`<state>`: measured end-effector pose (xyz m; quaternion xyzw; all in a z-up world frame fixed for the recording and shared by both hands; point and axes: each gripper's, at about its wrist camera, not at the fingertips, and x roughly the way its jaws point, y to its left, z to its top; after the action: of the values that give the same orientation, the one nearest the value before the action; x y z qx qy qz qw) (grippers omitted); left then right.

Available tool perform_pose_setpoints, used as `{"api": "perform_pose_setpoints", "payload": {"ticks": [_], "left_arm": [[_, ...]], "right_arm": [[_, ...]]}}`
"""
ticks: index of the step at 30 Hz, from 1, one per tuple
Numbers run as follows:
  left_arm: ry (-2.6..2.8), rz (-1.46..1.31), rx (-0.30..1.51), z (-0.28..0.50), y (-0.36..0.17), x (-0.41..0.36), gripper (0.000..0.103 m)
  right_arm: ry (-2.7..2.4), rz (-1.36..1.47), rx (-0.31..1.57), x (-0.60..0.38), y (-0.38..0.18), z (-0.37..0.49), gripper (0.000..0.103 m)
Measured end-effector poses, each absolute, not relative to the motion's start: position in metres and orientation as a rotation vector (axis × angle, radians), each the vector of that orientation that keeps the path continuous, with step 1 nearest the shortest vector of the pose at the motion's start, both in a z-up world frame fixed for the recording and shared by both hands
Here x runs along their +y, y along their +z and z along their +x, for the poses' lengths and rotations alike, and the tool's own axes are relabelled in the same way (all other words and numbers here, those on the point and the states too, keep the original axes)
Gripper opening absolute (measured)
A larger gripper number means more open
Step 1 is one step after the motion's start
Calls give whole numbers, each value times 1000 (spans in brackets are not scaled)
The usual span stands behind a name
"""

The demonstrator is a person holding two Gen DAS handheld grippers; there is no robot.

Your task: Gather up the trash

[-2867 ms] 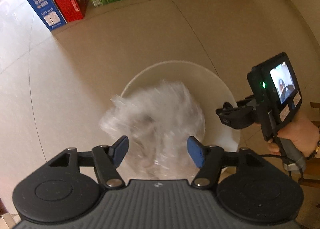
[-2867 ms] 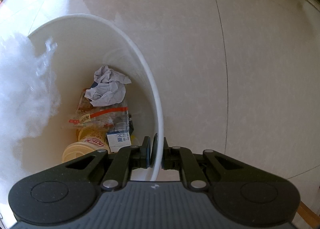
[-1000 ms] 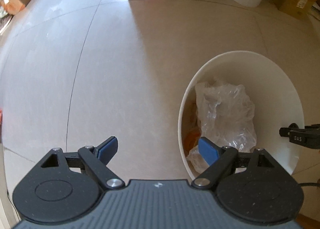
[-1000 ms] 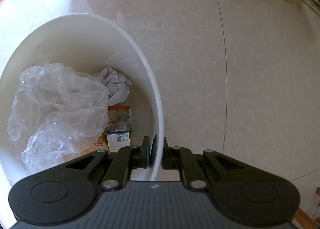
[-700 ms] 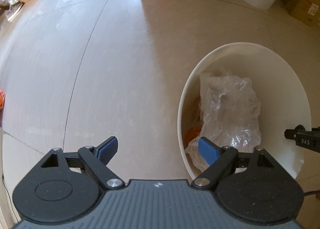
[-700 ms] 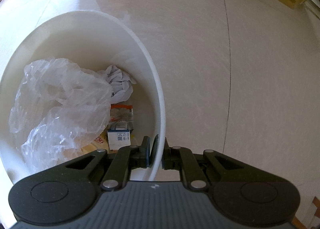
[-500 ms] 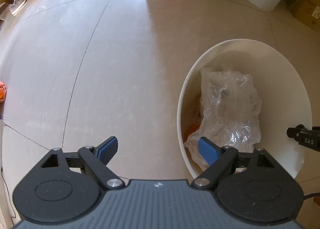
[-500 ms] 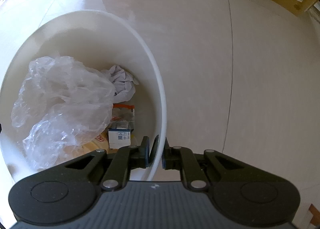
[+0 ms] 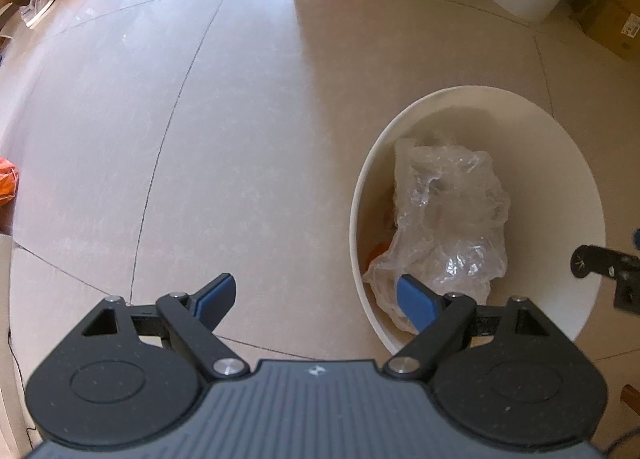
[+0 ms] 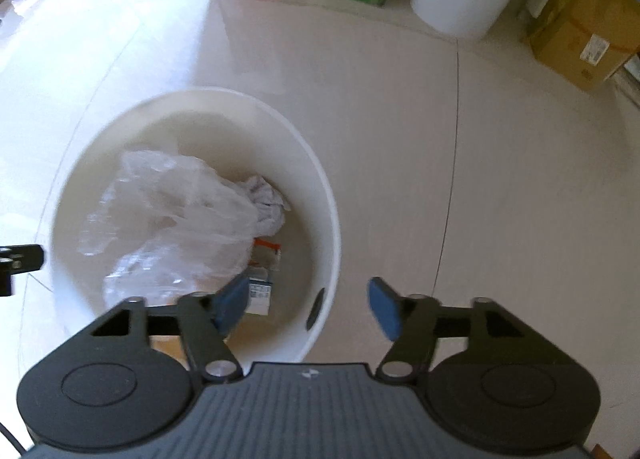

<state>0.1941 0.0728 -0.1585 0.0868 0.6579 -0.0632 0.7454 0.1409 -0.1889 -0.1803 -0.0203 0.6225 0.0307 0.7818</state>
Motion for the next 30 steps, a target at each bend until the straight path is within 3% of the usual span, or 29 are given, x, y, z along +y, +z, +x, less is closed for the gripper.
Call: {"api": "perform_pose_setpoints", "payload": {"ticks": [2, 8, 30], "left_arm": [[-132, 193, 1448, 193, -153, 74, 88], [-134, 207, 1459, 182, -132, 77, 91], [-173, 215, 1470, 167, -59, 80, 92]], "right_arm": [[80, -42, 1333, -183, -165, 136, 92], [112, -36, 1300, -159, -125, 124, 103], [55, -2, 1340, -144, -56, 94, 103]]}}
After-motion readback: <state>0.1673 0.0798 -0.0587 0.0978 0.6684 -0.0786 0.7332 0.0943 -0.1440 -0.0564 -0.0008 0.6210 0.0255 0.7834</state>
